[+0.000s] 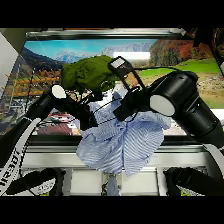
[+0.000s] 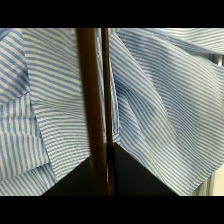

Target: Fold the clothes and pants, and hang the long-sleeved shirts on hangers.

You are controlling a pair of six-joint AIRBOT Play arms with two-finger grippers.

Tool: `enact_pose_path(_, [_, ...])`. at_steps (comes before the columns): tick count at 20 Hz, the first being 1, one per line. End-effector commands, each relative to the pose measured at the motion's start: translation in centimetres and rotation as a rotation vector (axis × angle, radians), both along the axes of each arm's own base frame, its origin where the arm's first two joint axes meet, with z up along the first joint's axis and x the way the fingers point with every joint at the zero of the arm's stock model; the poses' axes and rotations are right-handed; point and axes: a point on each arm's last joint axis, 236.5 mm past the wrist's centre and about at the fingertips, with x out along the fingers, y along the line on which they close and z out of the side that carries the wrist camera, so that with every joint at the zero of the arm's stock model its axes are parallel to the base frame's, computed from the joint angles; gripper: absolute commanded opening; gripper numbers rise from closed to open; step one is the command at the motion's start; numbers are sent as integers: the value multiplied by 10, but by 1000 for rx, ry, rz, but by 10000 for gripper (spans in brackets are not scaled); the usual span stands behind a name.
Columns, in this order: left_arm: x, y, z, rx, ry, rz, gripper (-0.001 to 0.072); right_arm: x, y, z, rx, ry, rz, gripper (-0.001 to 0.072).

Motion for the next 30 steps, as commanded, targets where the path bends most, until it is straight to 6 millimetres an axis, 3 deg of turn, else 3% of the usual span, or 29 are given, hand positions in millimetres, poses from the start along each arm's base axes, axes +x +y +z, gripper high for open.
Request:
enact_pose_path(1, [8, 7, 6, -4, -4, 19, 10, -15, 19, -2, -8, -8, 79, 18])
enact_pose_path(10, [3, 10, 13, -17, -8, -40, 11, -23, 27, -4, 11, 18, 101, 42])
enact_pose_path(11, [3, 10, 13, -16, -8, -40, 11, -24, 27, -4, 13, 21, 103, 202])
enact_pose_path(12, [3, 10, 13, -16, -8, -40, 11, -25, 28, -4, 9, 18, 121, 426])
enact_pose_path(13, [4, 10, 12, -15, -9, -40, 11, -27, 29, -3, 3, 11, 163, 493])
enact_pose_path(16, [4, 10, 12, -16, -10, -39, 11, -42, 14, 12, 25, 52, 255, 495])
enact_pose_path(18, [4, 10, 12, -16, -9, -39, 11, -50, -10, 32, 100, 107, 324, 564])
enact_pose_path(20, [4, 10, 12, -16, -10, -39, 11, -35, -26, 48, 197, 101, 301, 564])
enact_pose_path(22, [4, 10, 12, -16, -10, -39, 11, -7, -50, 56, 259, 71, 256, 564])
enact_pose_path(25, [4, 10, 12, -17, -10, -38, 11, 48, -108, 54, 276, 23, 35, 561])
enact_pose_path(28, [2, 8, 13, -17, -9, -46, 11, 59, -127, 50, 277, 27, -30, 561])
enact_pose_path(30, [2, 8, 13, -18, -10, -46, 11, 60, -131, 49, 215, -32, 90, 563])
